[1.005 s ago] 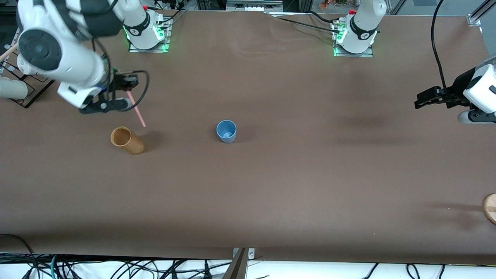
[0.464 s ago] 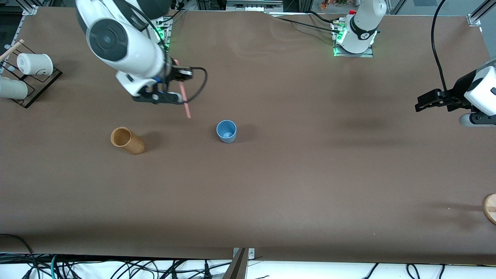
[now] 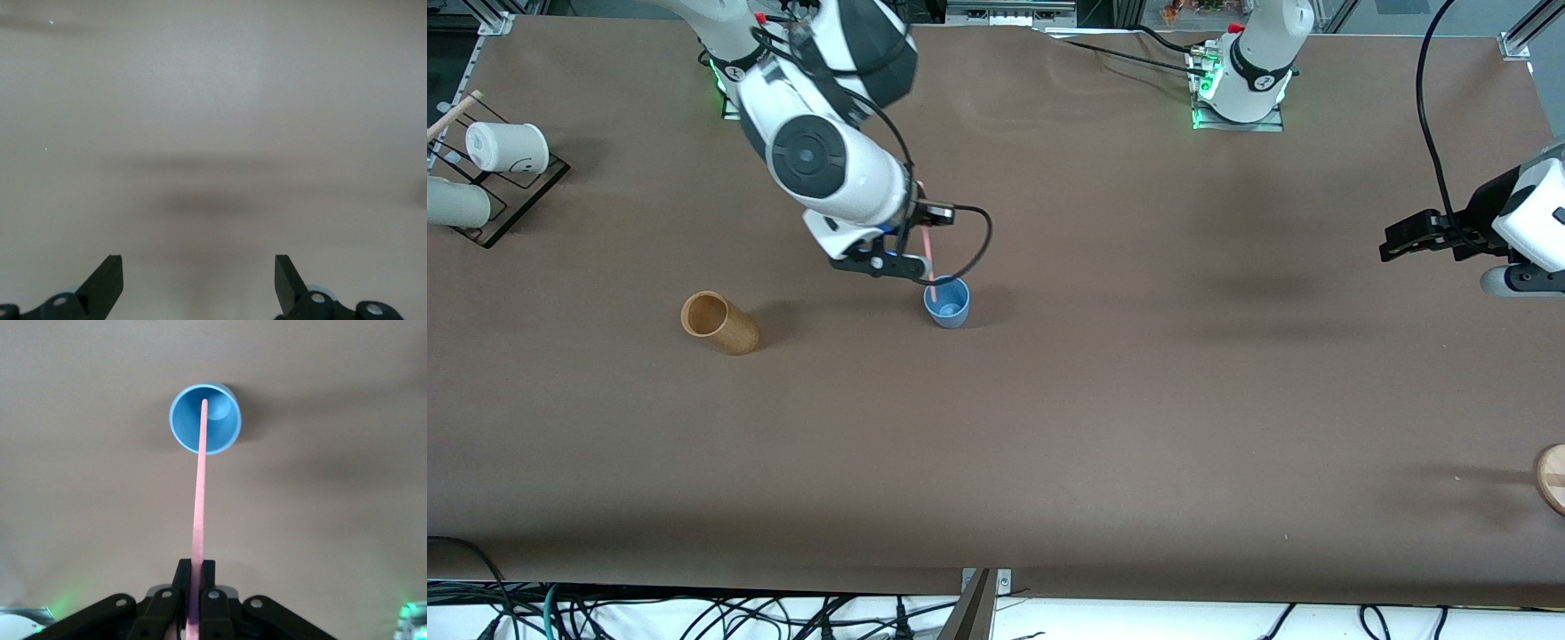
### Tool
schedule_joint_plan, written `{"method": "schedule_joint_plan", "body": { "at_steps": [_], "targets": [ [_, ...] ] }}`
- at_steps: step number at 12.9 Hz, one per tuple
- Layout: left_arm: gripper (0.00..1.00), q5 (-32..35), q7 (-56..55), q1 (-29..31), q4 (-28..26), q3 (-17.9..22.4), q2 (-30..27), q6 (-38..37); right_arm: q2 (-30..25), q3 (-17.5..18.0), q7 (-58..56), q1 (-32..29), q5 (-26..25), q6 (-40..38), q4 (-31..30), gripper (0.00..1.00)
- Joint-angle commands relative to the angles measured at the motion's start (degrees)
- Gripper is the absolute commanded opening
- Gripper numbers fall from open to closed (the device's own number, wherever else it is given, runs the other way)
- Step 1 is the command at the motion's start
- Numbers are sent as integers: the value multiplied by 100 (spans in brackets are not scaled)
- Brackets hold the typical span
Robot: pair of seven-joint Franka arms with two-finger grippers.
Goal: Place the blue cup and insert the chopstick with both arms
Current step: 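Carry the chopstick with the right gripper over the blue cup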
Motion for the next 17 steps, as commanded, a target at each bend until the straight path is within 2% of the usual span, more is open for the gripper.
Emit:
{"method": "schedule_joint_plan", "body": {
  "at_steps": [1, 3, 5, 7, 11, 13, 17],
  "targets": [
    [100, 88, 121, -10, 154, -8, 71, -54, 370, -38, 73, 91, -112, 108, 188, 0],
    [100, 88, 121, 7, 154, -8, 71, -63, 625, -38, 73, 100, -254, 108, 178, 0],
    [100, 88, 121, 25, 146, -8, 71, -63, 644, -38, 55, 170, -289, 108, 178, 0],
    [100, 88, 130, 34, 137, -8, 71, -63, 635, -82, 73, 101, -263, 56, 196, 100],
    [100, 88, 130, 43, 128, -8, 71, -63, 224, -284, 20, -111, -297, 29, 231, 100],
    [100, 88, 130, 43, 128, -8, 80, -63, -32, -747, -111, -129, -648, 29, 240, 100],
    [100, 88, 130, 43, 128, -8, 80, -63, -472, -1653, -1559, -129, -693, -383, 214, 100]
  ]
}}
